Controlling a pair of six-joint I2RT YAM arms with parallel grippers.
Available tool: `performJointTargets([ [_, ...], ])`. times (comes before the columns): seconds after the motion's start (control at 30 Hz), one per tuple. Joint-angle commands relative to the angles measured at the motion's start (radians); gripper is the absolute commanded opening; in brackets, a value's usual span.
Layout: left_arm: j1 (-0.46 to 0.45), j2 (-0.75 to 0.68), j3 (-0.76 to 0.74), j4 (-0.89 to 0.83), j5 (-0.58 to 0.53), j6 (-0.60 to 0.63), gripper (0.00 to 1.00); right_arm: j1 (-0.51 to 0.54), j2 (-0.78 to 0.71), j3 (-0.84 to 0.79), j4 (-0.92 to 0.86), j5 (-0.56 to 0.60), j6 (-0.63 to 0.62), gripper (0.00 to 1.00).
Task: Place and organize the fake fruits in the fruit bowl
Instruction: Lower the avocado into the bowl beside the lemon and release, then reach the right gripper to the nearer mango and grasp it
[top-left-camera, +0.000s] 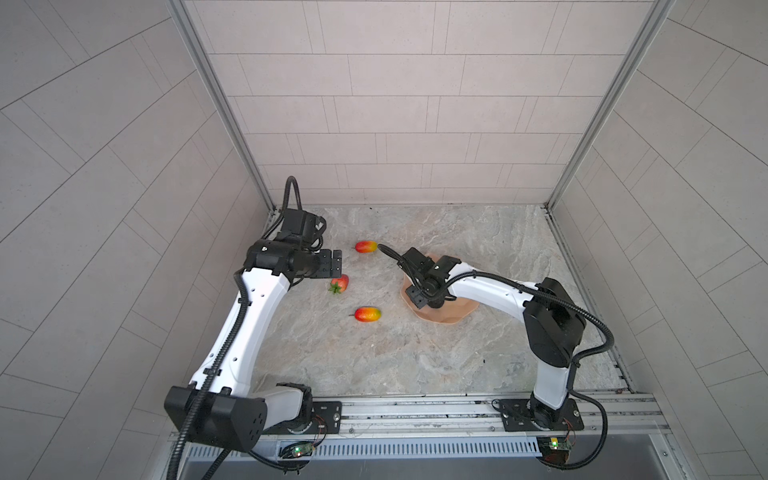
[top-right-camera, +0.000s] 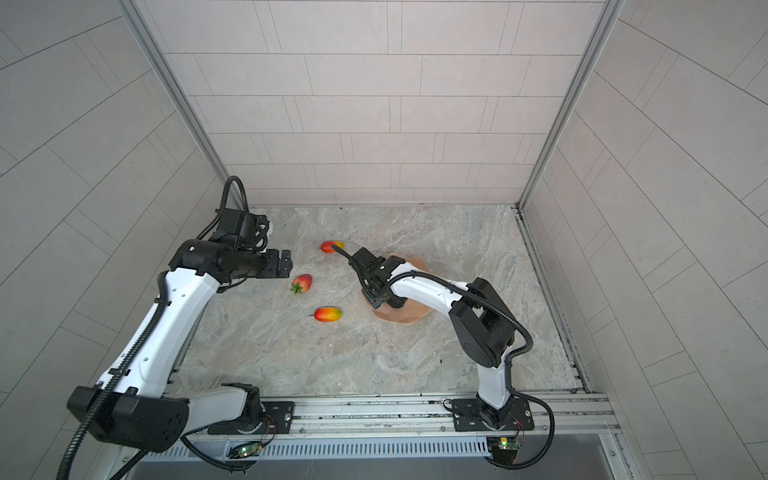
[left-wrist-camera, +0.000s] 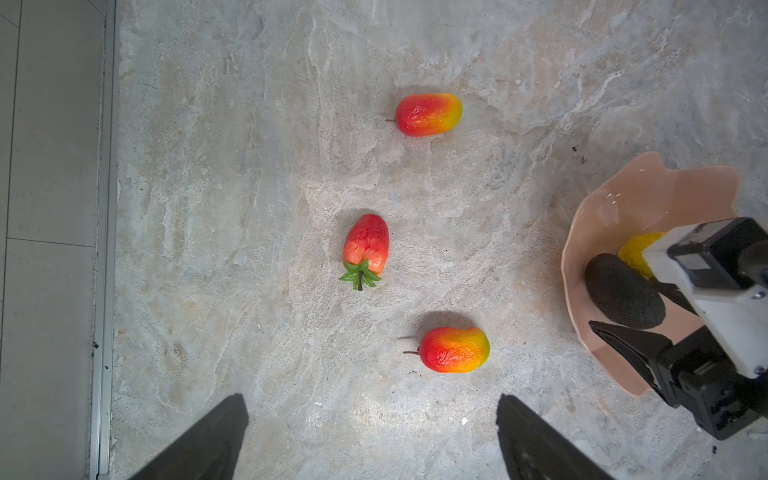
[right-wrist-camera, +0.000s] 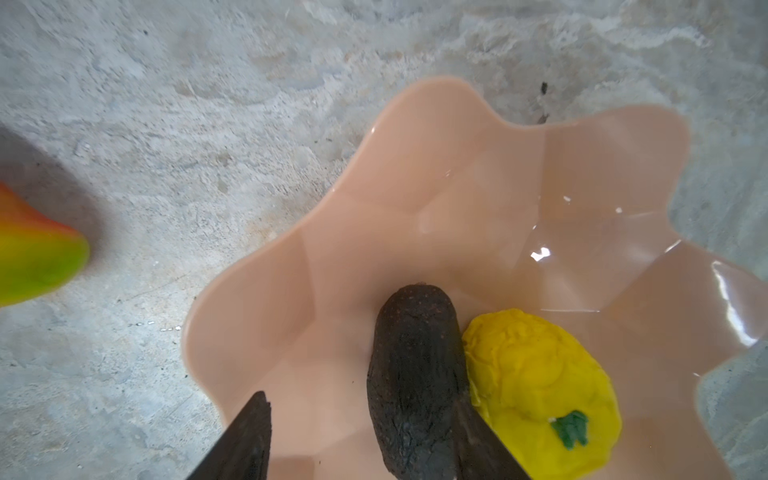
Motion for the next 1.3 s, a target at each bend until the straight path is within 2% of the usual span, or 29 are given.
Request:
performJointTargets([
  [0.0, -0.007, 0.002, 0.013, -0.018, -0.008, -0.003, 1.00, 0.016, -0.074, 0.069, -0.061, 0.000, -0.044, 0.73],
  [0.03, -0.006, 0.004, 0.014, -0.018, -0.006, -0.002, 1.00, 0.021, -0.078, 0.088, -0.063, -0.016, -0.058, 0.85],
  [0.07, -0.006, 0.008, 0.015, -0.018, -0.005, -0.003, 1.00, 0.028, -0.079, 0.102, -0.061, -0.040, -0.072, 0.92],
  [0.13, -0.008, 0.012, 0.018, -0.019, -0.005, -0.003, 1.00, 0.042, -0.068, 0.128, -0.047, -0.114, -0.100, 0.99],
  [0.3, -0.009, 0.003, 0.029, -0.033, -0.039, 0.000, 1.00, 0.102, 0.017, 0.168, 0.010, -0.239, -0.123, 1.00],
  [0.6, -0.009, -0.009, 0.029, -0.054, -0.066, 0.006, 1.00, 0.148, 0.232, 0.279, 0.122, -0.347, -0.060, 1.00],
  [0.73, -0.009, -0.010, 0.025, -0.055, -0.066, 0.008, 1.00, 0.150, 0.315, 0.335, 0.104, -0.359, -0.046, 0.98],
  [0.93, -0.008, -0.009, 0.012, -0.046, -0.062, 0.008, 1.00, 0.150, 0.371, 0.357, 0.079, -0.326, -0.029, 0.85],
  [1.17, -0.009, -0.003, 0.010, -0.041, -0.054, 0.009, 1.00, 0.150, 0.374, 0.366, 0.073, -0.328, -0.026, 0.48],
  [1.27, -0.008, -0.004, 0.008, -0.041, -0.052, 0.009, 1.00, 0.150, 0.372, 0.380, 0.055, -0.322, -0.033, 0.42],
])
